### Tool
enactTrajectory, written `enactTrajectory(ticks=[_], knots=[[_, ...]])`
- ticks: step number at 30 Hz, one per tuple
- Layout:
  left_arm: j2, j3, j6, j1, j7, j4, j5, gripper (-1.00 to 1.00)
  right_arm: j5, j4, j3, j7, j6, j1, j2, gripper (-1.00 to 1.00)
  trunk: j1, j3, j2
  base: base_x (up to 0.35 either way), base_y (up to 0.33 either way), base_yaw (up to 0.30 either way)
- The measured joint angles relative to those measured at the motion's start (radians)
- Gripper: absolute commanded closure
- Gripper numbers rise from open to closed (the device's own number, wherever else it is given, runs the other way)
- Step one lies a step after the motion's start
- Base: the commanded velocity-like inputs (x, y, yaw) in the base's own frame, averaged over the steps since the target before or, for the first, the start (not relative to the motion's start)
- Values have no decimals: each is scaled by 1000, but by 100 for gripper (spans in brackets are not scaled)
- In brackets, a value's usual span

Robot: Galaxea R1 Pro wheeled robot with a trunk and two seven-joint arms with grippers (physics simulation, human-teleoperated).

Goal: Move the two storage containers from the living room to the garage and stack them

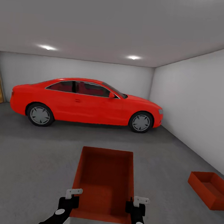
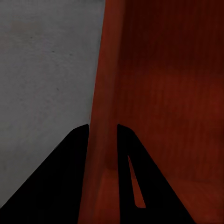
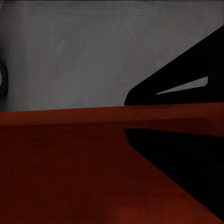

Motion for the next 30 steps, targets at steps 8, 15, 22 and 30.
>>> enactTrajectory(ticks=[8, 15, 22, 30], knots=[[0, 0, 0, 0, 0, 0, -1, 100, 0, 0, 0, 0, 0, 0, 0, 100, 0, 0, 0, 321, 0, -281], [0, 0, 0, 0, 0, 0, 0, 100, 0, 0, 0, 0, 0, 0, 0, 100, 0, 0, 0, 321, 0, -283], [0, 1, 0, 0, -1, 0, 0, 100, 0, 0, 0, 0, 0, 0, 0, 100, 0, 0, 0, 321, 0, -283], [0, 0, 0, 0, -1, 0, 1, 100, 0, 0, 1, -1, 0, 0, 0, 100, 0, 0, 0, 321, 0, -283]])
